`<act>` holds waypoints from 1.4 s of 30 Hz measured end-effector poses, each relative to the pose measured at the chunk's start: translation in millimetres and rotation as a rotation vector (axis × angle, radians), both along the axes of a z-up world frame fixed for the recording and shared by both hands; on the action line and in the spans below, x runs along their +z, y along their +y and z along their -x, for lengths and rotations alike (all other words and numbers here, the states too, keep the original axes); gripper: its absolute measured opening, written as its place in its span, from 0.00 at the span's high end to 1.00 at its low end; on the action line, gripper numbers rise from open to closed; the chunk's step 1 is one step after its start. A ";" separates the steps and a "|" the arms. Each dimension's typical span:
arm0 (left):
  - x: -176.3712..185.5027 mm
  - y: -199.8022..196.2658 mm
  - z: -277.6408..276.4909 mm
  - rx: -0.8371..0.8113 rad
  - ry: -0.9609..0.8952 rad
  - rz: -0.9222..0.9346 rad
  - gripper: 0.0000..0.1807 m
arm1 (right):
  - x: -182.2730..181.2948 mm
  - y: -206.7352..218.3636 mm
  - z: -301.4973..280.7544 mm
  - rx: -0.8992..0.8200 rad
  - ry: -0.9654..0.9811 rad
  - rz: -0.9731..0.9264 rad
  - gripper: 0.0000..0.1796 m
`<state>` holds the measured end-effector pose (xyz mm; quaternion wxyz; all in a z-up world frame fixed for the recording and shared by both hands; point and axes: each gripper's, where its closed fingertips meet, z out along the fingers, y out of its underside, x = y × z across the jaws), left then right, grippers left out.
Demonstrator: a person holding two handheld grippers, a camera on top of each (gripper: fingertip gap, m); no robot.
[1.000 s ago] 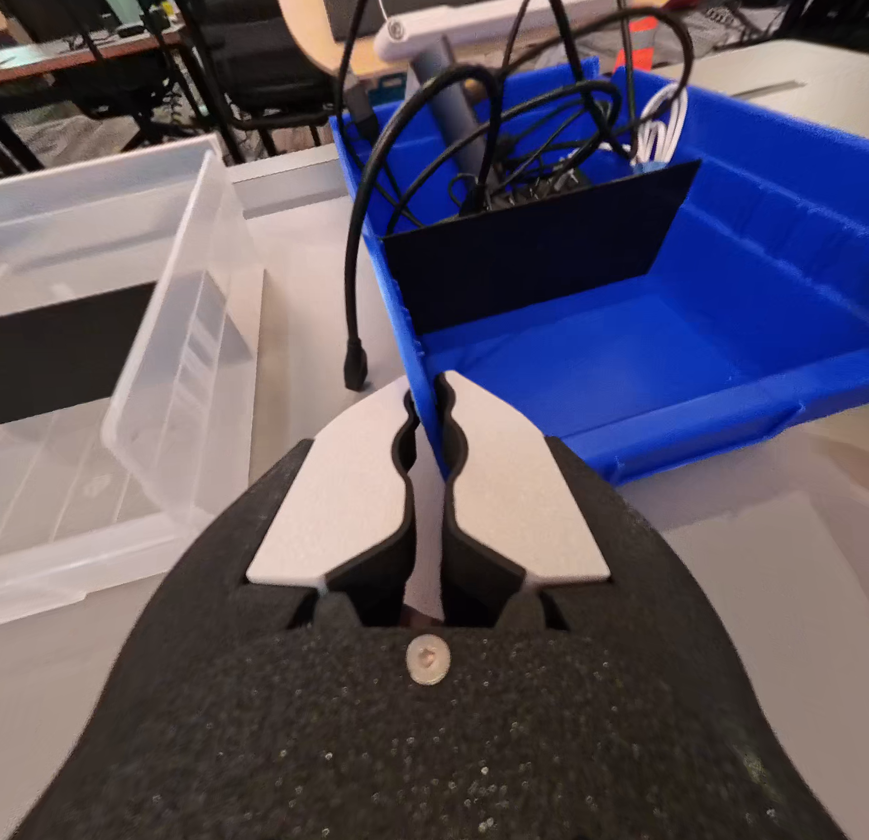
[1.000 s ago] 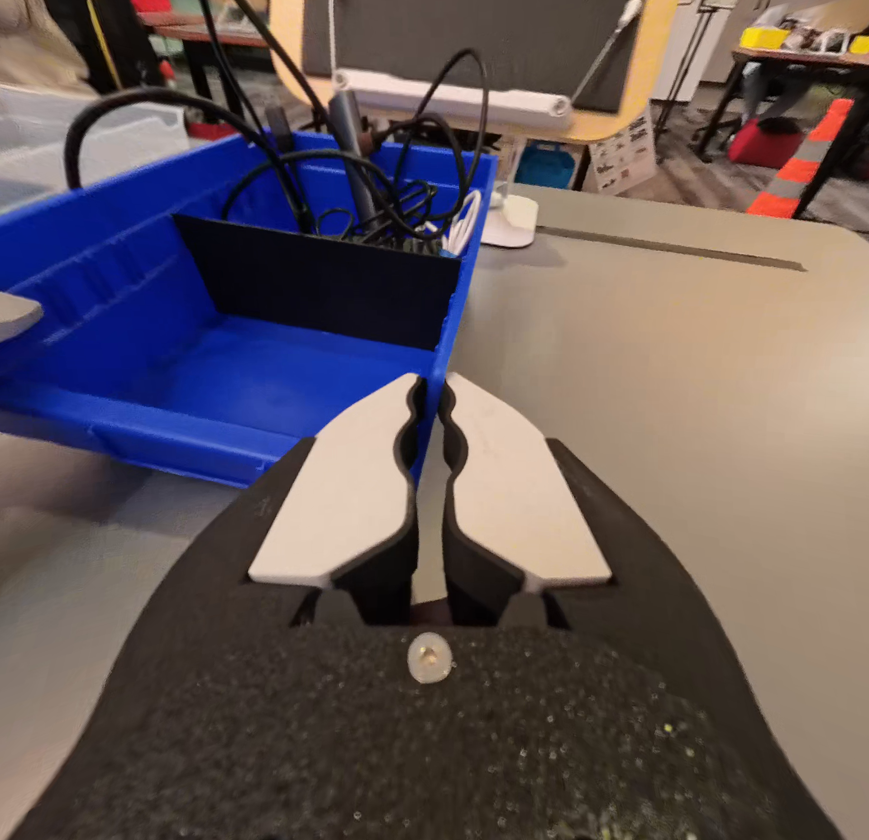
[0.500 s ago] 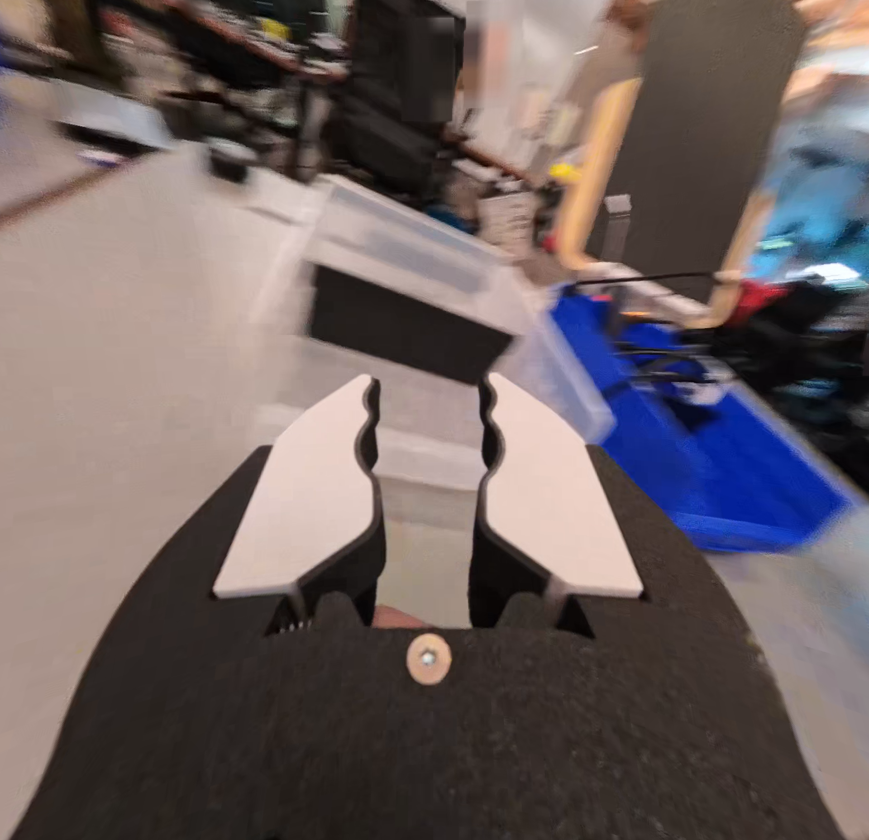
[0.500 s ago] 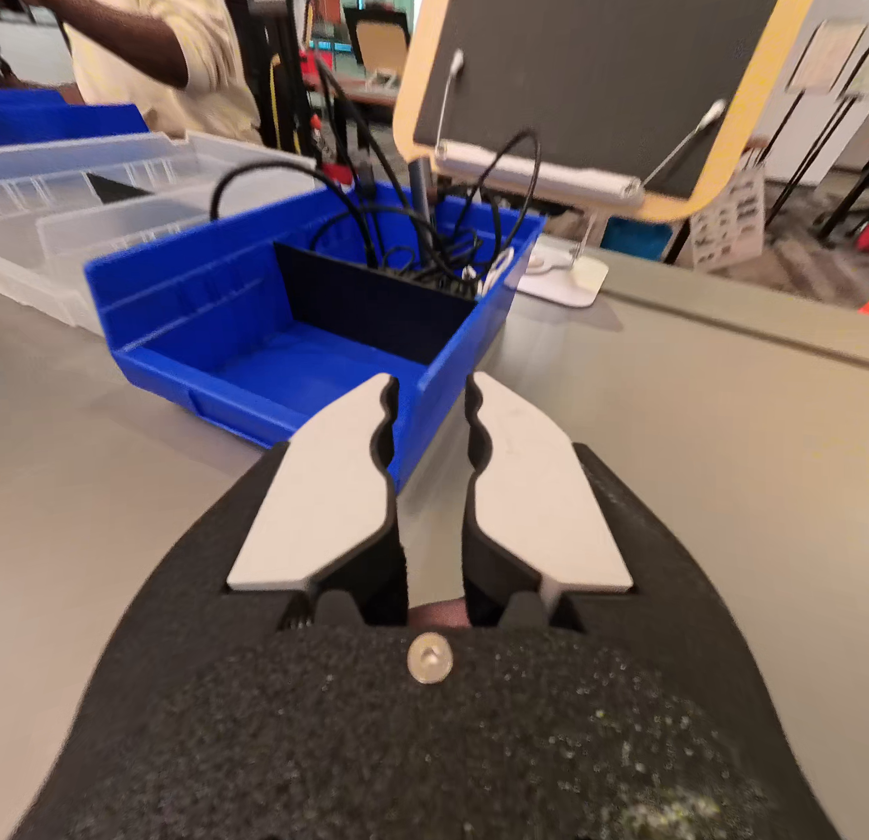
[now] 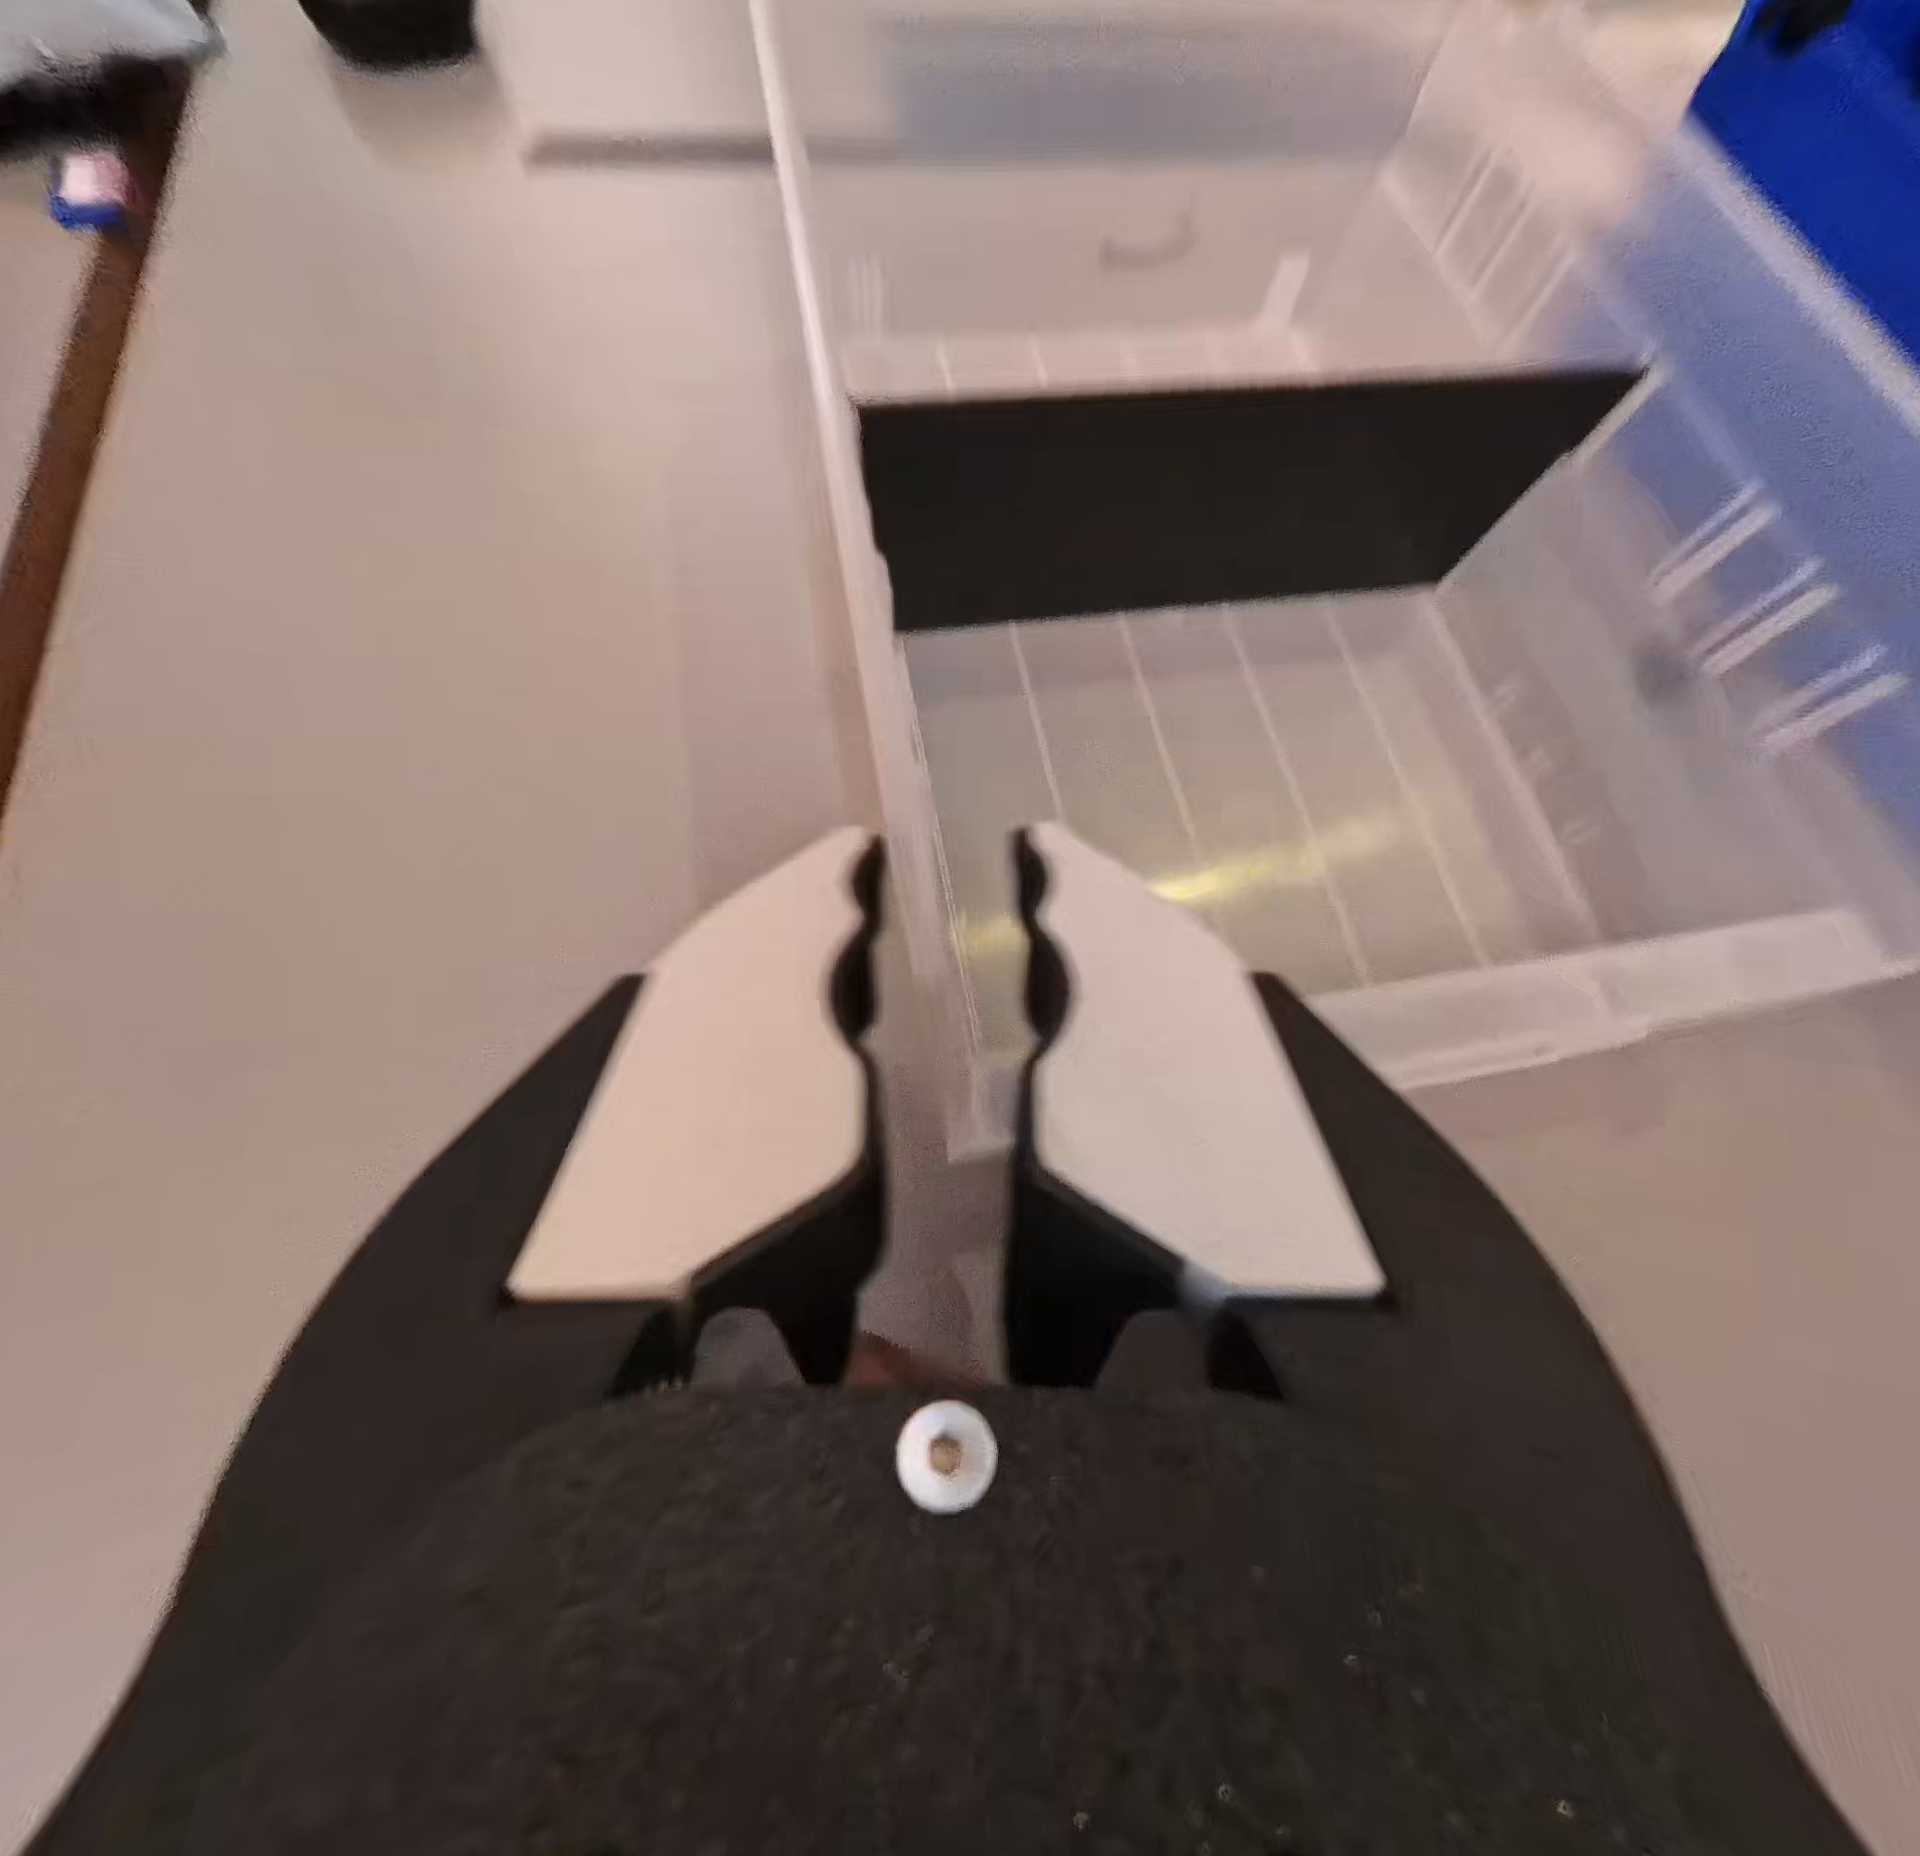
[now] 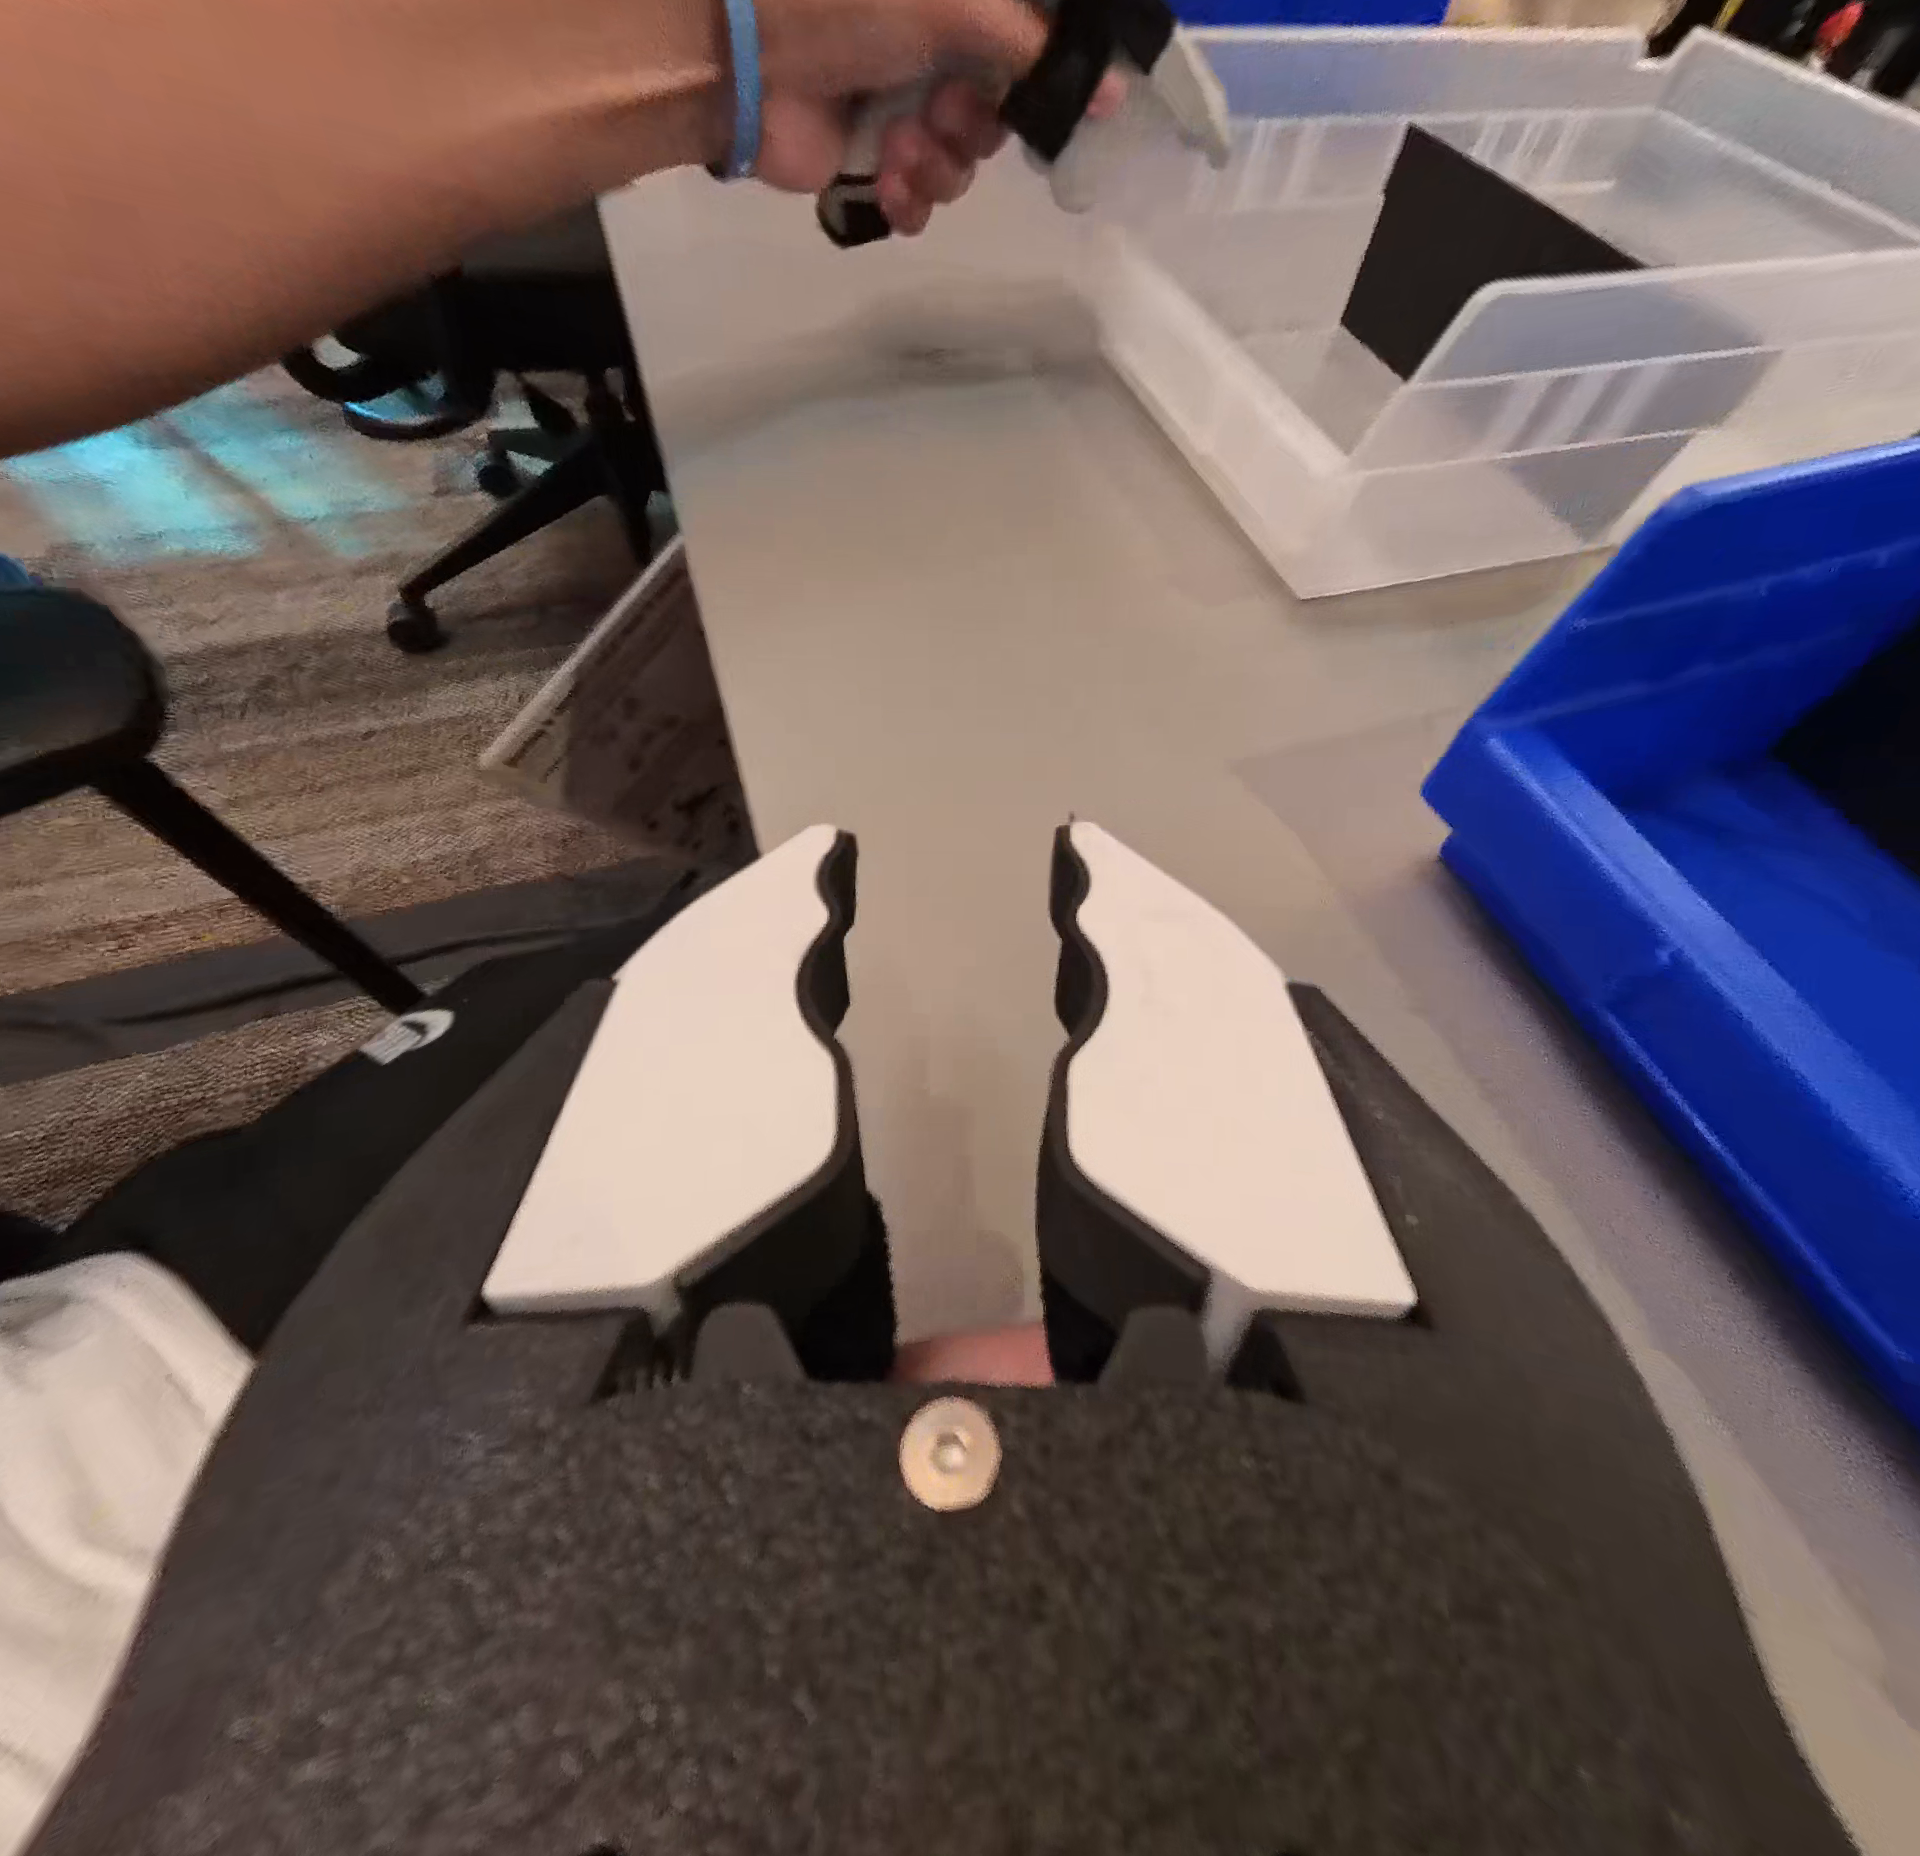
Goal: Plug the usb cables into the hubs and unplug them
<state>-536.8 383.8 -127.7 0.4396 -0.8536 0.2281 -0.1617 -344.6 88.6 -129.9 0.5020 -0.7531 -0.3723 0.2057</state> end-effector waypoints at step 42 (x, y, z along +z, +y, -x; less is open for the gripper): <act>121.3 -241.7 -532.8 -0.122 -0.073 -0.409 0.98 | 94.1 -39.4 -503.5 -1.312 0.090 -0.191 0.97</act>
